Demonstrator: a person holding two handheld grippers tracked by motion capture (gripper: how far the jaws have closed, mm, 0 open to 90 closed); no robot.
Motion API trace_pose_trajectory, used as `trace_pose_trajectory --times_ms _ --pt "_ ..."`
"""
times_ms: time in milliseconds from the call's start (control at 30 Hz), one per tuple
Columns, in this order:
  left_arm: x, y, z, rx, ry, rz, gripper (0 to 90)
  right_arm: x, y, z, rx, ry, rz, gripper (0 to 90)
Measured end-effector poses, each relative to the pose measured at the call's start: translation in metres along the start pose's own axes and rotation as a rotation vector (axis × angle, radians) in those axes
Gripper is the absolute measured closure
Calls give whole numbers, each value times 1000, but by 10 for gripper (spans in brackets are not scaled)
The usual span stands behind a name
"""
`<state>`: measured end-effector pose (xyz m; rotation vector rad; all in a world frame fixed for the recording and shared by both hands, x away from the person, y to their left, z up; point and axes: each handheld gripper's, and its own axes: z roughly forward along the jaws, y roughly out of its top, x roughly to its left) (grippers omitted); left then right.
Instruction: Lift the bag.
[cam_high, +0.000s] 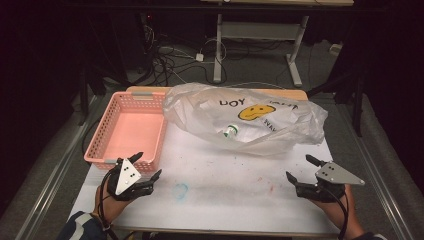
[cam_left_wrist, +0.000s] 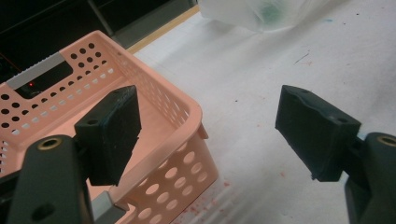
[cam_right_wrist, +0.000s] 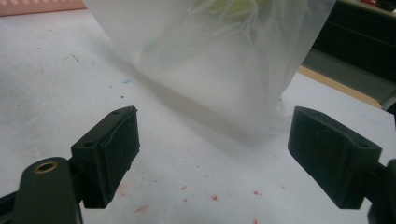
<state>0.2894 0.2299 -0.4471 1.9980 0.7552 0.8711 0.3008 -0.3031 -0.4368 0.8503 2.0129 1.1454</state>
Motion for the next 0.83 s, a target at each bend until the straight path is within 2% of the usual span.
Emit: trace_pose_trajectory --times_ms 433,833 --pt "0 1 2 3 -5 -3 219 -4 -1 -3 -7 -13 3 171" --pt "2 3 5 7 -4 -7 219 -9 -5 -9 -11 -11 41 169"
